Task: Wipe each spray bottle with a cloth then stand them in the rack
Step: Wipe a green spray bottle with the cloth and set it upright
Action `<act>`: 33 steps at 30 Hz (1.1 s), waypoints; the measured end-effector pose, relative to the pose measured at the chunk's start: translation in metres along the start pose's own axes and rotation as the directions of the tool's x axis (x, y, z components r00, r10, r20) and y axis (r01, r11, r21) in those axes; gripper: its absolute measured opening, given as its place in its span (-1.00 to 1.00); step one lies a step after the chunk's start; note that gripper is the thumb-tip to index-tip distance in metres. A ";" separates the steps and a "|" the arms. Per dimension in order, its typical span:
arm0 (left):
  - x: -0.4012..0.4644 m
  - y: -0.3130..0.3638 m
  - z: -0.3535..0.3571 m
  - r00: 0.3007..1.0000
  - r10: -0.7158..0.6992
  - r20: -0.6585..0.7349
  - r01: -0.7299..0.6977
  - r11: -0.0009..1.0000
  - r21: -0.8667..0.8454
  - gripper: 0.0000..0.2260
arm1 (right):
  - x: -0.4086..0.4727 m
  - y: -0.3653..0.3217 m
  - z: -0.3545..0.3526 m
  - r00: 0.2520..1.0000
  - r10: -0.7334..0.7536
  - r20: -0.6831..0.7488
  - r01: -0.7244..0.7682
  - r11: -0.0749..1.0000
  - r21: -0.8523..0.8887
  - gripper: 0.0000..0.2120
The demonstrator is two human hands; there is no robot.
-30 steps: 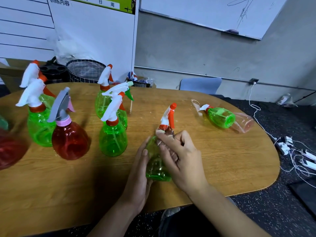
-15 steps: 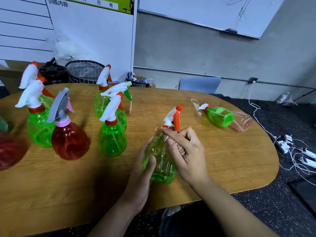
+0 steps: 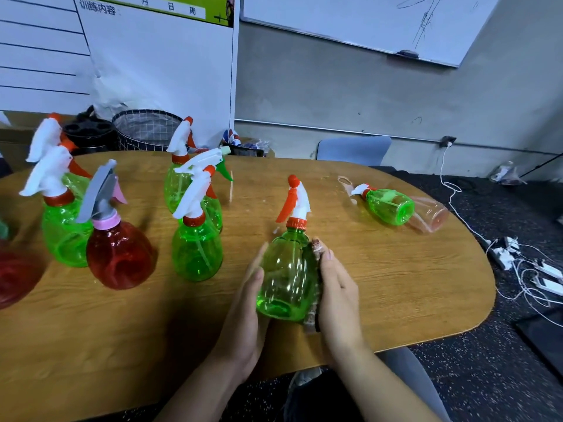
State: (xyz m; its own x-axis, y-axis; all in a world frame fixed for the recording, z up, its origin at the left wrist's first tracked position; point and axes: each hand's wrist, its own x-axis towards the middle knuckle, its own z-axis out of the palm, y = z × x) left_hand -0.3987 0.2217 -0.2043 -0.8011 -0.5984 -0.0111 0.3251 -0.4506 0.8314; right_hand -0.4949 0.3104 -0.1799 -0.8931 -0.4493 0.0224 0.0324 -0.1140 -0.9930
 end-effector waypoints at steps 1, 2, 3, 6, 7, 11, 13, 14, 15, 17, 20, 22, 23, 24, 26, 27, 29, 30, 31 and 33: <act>0.000 -0.001 0.000 1.000 -0.001 -0.015 0.001 1.000 0.007 -0.52 | -0.002 0.002 -0.001 0.999 -0.050 0.007 0.050 0.991 -0.121 -0.48; 0.001 -0.001 0.000 0.999 -0.003 -0.032 0.003 1.000 0.008 -0.57 | -0.004 0.004 -0.001 0.995 -0.090 0.032 0.095 0.972 -0.214 -0.51; 0.001 0.001 0.000 0.999 -0.006 -0.049 0.006 1.000 0.004 -0.61 | -0.005 0.004 -0.001 0.992 -0.119 0.052 0.129 0.950 -0.285 -0.54; 0.001 0.001 0.001 0.997 -0.020 -0.074 0.019 1.000 -0.006 -0.62 | -0.003 -0.003 -0.004 0.979 -0.200 0.047 0.204 0.918 -0.341 -0.60; 0.000 0.001 0.001 0.997 -0.022 -0.074 0.022 1.000 -0.003 -0.62 | 0.000 -0.008 -0.004 0.972 -0.230 0.037 0.229 0.918 -0.322 -0.61; -0.003 0.000 -0.001 0.998 -0.052 -0.039 0.051 0.998 -0.022 -0.59 | 0.017 -0.028 0.000 0.922 -0.382 0.071 0.380 0.852 -0.360 -0.74; -0.003 0.003 0.001 0.998 -0.060 -0.022 0.059 0.998 -0.020 -0.56 | 0.023 -0.031 0.004 0.887 -0.444 0.131 0.450 0.763 -0.465 -0.75; -0.002 0.005 0.002 0.998 -0.061 -0.019 0.060 0.998 -0.016 -0.54 | 0.024 -0.031 0.006 0.873 -0.459 0.165 0.472 0.708 -0.526 -0.72; -0.002 0.006 0.002 0.998 -0.059 -0.010 0.059 0.998 -0.009 -0.52 | 0.024 -0.029 0.007 0.858 -0.473 0.202 0.492 0.643 -0.587 -0.69; -0.002 0.007 0.002 0.999 -0.053 0.013 0.053 0.999 0.000 -0.48 | 0.019 -0.023 0.008 0.822 -0.493 0.284 0.539 0.515 -0.666 -0.65; -0.002 0.006 -0.002 0.999 -0.041 0.035 0.042 0.999 -0.020 -0.47 | 0.009 -0.021 -0.001 0.747 -0.512 0.424 0.646 0.405 -0.647 -0.64; -0.001 0.005 -0.003 0.999 -0.037 0.039 0.038 0.999 -0.032 -0.49 | 0.000 -0.019 -0.011 0.627 -0.512 0.587 0.768 0.284 -0.574 -0.65; 0.000 0.005 -0.003 0.999 -0.031 0.039 0.033 0.999 -0.031 -0.51 | -0.004 -0.017 -0.017 0.547 -0.508 0.665 0.828 0.211 -0.520 -0.65; 0.000 0.004 -0.003 0.999 -0.027 0.038 0.028 0.999 -0.030 -0.52 | -0.007 -0.016 -0.022 0.471 -0.501 0.726 0.873 0.144 -0.466 -0.66; 0.001 0.003 -0.003 0.999 -0.021 0.039 0.022 1.000 -0.022 -0.52 | -0.006 -0.019 -0.026 0.388 -0.490 0.781 0.909 0.062 -0.413 -0.67; 0.001 0.003 -0.002 0.999 -0.029 0.038 0.030 0.999 -0.020 -0.50 | -0.003 -0.022 -0.026 0.392 -0.488 0.780 0.906 0.057 -0.420 -0.68; 0.001 0.003 0.000 0.999 -0.036 0.033 0.036 0.999 0.000 -0.47 | 0.007 -0.028 -0.022 0.484 -0.499 0.718 0.860 0.122 -0.495 -0.68; 0.000 0.003 0.001 0.999 -0.028 0.033 0.028 1.000 0.014 -0.47 | 0.013 -0.031 -0.017 0.562 -0.510 0.652 0.813 0.195 -0.548 -0.68; 0.000 0.004 0.003 0.999 -0.021 0.029 0.020 1.000 0.020 -0.46 | 0.018 -0.033 -0.011 0.641 -0.514 0.569 0.754 0.283 -0.593 -0.68; -0.002 0.005 0.006 1.000 -0.011 0.007 0.011 1.000 0.022 -0.48 | 0.025 -0.035 0.000 0.746 -0.509 0.429 0.649 0.413 -0.639 -0.66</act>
State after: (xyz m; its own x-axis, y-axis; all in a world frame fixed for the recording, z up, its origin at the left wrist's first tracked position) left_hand -0.3984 0.2244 -0.1973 -0.8081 -0.5889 -0.0162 0.3052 -0.4421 0.8434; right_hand -0.5187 0.3032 -0.1449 -0.4901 -0.6573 0.5725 -0.8532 0.2272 -0.4695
